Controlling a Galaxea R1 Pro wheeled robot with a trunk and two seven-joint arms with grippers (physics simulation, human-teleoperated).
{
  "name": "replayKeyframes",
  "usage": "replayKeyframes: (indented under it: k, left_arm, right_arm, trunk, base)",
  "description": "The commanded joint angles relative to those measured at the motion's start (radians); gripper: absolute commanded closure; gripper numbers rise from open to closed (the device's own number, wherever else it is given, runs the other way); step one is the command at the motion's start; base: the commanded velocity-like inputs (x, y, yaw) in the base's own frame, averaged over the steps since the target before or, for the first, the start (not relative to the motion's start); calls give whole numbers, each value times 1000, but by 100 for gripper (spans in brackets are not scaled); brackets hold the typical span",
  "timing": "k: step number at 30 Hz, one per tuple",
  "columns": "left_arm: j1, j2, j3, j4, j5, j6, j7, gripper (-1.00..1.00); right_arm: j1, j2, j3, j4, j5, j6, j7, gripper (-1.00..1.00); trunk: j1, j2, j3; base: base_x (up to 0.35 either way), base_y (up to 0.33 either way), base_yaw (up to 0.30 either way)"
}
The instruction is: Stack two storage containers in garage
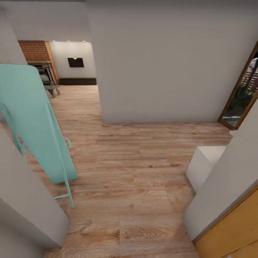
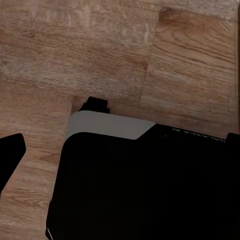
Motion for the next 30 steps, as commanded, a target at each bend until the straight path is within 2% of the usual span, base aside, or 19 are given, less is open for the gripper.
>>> replayKeyframes:
  k: [1, 30]
  left_arm:
    - [-1, 0, -3, 0, 7, -1, 3, -100]
    - [-1, -1, -4, 0, 7, 0, 3, -100]
  right_arm:
    - [-1, 1, 8, 3, -9, -5, -1, -100]
    - [-1, 1, 8, 3, -10, -5, -1, -100]
  trunk:
    - [1, -1, -1]
    - [1, -1, -1]
  base:
    - [319, 0, 1]
    - [319, 0, 0]
